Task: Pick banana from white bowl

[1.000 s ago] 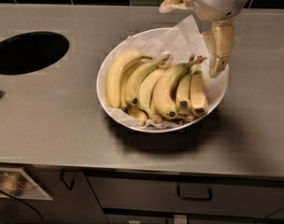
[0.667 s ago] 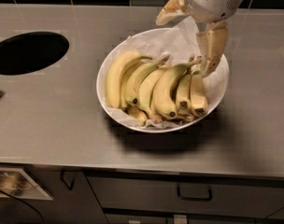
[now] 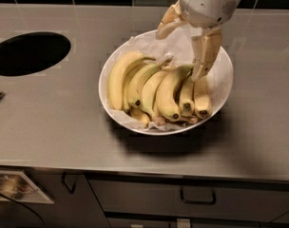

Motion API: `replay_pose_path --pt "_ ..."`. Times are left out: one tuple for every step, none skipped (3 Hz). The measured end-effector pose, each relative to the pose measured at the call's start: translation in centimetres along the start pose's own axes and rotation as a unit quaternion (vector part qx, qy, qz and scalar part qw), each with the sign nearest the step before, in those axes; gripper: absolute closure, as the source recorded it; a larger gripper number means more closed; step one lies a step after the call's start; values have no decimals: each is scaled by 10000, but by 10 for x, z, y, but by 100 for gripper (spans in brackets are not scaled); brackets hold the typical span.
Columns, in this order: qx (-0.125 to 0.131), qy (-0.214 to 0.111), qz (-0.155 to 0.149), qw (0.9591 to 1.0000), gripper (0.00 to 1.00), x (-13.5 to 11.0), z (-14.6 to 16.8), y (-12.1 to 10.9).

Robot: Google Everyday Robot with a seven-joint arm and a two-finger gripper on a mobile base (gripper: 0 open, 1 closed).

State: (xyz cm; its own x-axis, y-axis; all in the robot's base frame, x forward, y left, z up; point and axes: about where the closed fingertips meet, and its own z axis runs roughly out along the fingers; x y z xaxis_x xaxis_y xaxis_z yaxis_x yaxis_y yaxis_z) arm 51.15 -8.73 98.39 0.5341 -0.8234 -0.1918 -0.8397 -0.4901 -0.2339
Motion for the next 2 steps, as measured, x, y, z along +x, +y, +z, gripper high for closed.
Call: replay_pose_path --pt "-162 -209 39 9996 34 6 16 2" --pt "-310 -322 142 9989 39 11 28 8"
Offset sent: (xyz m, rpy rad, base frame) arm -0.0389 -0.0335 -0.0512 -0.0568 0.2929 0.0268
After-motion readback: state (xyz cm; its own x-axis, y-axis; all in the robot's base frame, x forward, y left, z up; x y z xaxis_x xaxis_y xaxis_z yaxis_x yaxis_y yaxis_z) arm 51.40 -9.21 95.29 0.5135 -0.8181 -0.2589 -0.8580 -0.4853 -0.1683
